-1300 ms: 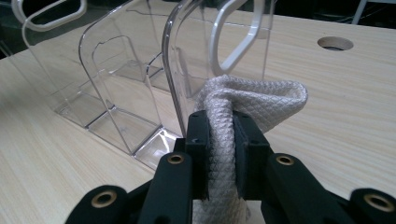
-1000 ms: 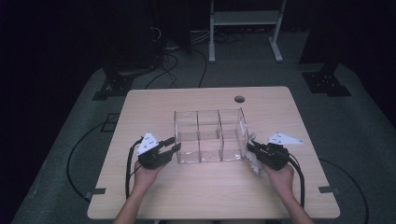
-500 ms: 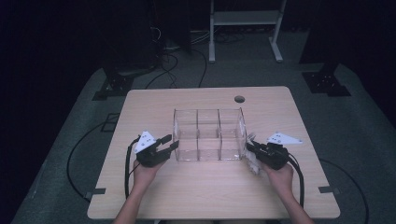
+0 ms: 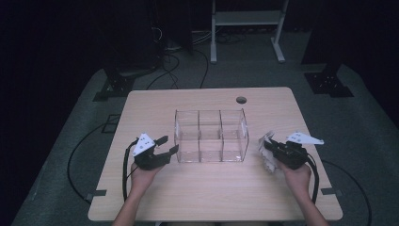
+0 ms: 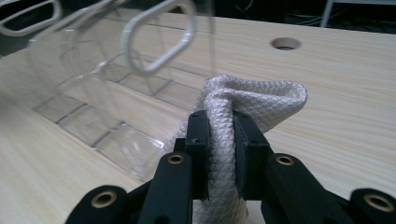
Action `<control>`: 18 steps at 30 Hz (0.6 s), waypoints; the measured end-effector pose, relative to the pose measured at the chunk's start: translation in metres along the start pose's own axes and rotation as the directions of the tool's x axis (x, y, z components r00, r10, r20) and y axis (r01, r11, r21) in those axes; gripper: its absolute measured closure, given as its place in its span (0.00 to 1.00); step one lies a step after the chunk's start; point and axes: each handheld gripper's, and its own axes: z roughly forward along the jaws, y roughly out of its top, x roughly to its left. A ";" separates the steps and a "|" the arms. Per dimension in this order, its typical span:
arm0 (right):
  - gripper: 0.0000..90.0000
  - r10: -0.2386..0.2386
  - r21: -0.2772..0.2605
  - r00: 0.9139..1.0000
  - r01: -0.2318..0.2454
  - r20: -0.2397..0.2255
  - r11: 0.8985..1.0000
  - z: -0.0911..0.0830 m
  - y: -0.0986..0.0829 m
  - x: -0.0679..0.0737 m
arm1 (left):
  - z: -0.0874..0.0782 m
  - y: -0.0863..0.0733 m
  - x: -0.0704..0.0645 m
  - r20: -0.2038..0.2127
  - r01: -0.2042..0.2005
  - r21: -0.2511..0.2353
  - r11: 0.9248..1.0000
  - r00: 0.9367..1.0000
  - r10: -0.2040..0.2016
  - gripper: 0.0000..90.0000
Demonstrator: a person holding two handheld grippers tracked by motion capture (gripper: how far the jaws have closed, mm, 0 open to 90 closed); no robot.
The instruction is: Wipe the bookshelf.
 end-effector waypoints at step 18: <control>0.82 0.058 0.059 0.992 -0.065 0.109 0.996 0.014 0.002 -0.061 | -0.009 -0.017 0.007 -0.035 0.031 0.010 0.999 0.999 -0.030 0.33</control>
